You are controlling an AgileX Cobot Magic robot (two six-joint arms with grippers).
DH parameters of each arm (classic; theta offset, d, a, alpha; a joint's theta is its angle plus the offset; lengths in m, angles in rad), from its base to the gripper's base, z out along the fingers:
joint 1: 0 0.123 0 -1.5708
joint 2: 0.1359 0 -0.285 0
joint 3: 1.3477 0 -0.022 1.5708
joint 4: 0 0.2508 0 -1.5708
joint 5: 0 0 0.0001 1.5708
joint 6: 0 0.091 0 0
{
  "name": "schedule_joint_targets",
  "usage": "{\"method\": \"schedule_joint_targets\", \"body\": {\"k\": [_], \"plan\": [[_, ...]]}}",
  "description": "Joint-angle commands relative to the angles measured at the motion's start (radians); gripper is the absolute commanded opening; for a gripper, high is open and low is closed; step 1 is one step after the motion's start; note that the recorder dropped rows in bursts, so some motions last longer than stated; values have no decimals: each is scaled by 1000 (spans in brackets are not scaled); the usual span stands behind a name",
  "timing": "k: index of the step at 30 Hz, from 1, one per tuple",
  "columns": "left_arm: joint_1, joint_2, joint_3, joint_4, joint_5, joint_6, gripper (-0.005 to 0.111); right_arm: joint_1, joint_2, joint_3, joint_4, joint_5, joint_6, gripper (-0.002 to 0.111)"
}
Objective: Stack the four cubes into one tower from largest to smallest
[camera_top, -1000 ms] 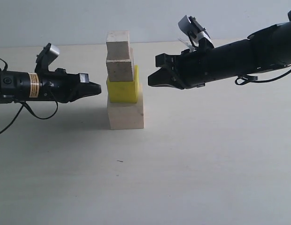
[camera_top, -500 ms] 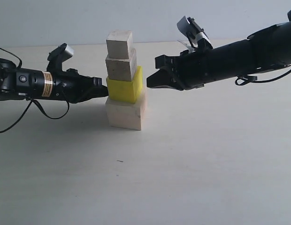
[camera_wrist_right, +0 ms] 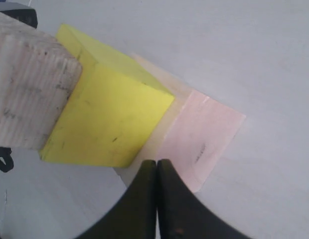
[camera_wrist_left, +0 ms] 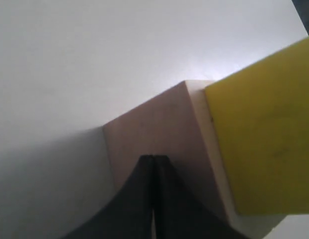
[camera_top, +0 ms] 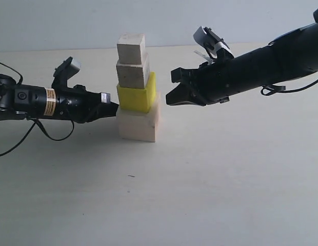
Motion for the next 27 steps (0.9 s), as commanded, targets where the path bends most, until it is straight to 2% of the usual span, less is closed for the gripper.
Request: {"method": "schedule_joint_targets", "body": {"k": [1,16,27], "plan": [[0,2,11,-18,-60,4,0,1,1,-6,-10,-5,10,0],[-4,-5,18,-20,-94,2,0,1,1,-6,40,4,-42,0],[-2,-126,18,-3,-72,-26,0,1,1,-6,51,4,-48,0]]}}
